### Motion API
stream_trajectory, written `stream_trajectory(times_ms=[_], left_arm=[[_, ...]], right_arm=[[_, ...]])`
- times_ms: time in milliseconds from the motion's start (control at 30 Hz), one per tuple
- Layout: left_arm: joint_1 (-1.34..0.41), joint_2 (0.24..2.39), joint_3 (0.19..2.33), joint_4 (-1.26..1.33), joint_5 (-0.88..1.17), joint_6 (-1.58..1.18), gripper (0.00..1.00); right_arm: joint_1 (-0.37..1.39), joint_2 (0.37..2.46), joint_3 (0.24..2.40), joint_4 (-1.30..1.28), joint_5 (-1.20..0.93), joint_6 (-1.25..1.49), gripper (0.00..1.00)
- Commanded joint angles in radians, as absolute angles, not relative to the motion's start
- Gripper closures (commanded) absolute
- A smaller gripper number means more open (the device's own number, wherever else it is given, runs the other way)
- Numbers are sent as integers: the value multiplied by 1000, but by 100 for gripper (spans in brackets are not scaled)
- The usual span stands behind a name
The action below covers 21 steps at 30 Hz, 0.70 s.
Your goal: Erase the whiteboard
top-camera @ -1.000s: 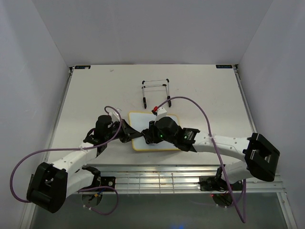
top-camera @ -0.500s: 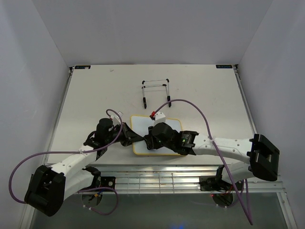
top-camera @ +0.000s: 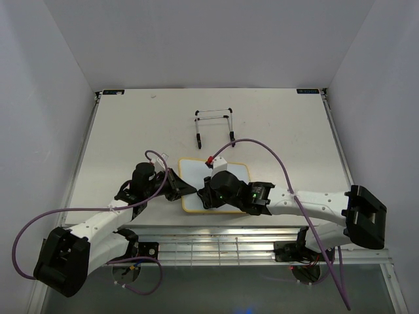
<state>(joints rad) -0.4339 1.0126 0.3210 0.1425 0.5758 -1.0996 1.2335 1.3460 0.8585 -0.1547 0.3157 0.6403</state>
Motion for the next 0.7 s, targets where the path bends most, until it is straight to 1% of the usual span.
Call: stream_trajectory(times_ms=[0, 133, 233, 367, 400, 500, 567, 667], left_arm=[[-426, 988, 339, 229, 471, -1071, 100], [-426, 980, 334, 227, 472, -1071, 100], [-426, 985, 330, 230, 472, -1071, 100], [-426, 988, 330, 232, 469, -1069, 100], [-426, 985, 330, 232, 468, -1071, 100], [-426, 982, 331, 230, 469, -1066, 100], [-426, 986, 331, 229, 469, -1063, 100], [-426, 994, 327, 230, 465, -1063, 100]], right_arm=[[1270, 1416, 903, -167, 161, 611, 92], [1276, 1446, 948, -163, 150, 594, 92], [1285, 1448, 950, -117, 103, 560, 92], [1295, 1428, 922, -31, 17, 493, 92], [1295, 1416, 902, -12, -47, 468, 92], [1295, 1339, 787, 84, -122, 436, 92], [1293, 1255, 704, 104, -144, 422, 92], [1263, 1114, 619, 101, -120, 426, 92]])
